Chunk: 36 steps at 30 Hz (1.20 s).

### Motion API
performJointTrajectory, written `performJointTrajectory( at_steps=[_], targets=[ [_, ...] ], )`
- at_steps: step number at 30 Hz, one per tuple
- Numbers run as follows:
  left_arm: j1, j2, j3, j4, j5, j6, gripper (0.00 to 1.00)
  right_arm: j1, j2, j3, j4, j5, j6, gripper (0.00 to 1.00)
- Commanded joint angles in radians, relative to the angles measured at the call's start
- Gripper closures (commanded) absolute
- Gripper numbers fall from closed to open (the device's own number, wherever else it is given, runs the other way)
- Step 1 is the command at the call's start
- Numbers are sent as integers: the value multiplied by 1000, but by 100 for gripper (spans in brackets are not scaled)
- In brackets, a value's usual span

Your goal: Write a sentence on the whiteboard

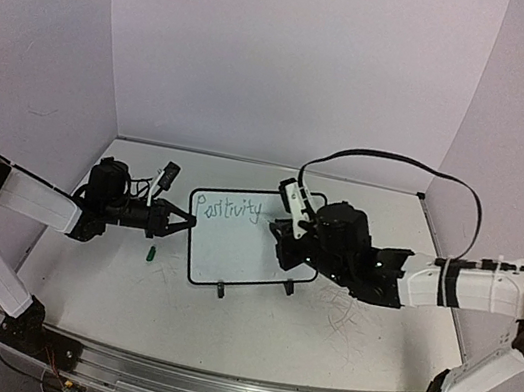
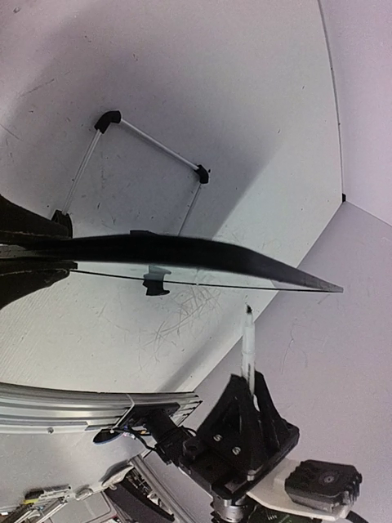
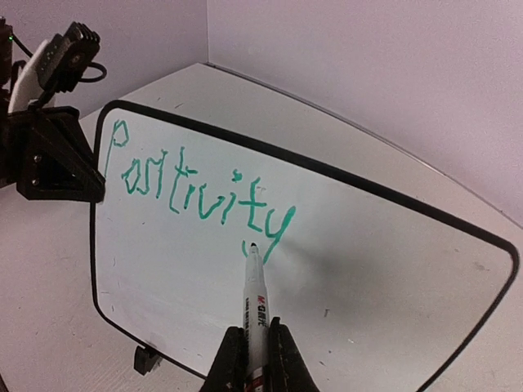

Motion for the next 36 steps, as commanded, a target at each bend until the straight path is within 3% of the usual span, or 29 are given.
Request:
performJointTrajectory(
  at_steps=[1, 8, 36],
  targets=[
    [2, -29, 0, 52, -28, 43, 100, -32, -179, -47, 31, 35, -76, 100],
    [0, -32, 0, 50, -35, 34, 100, -66, -206, -72, 4, -76, -109, 100],
    [0, -32, 14, 37, -55, 35, 100, -51, -90, -16, 27, -55, -142, 100]
  ],
)
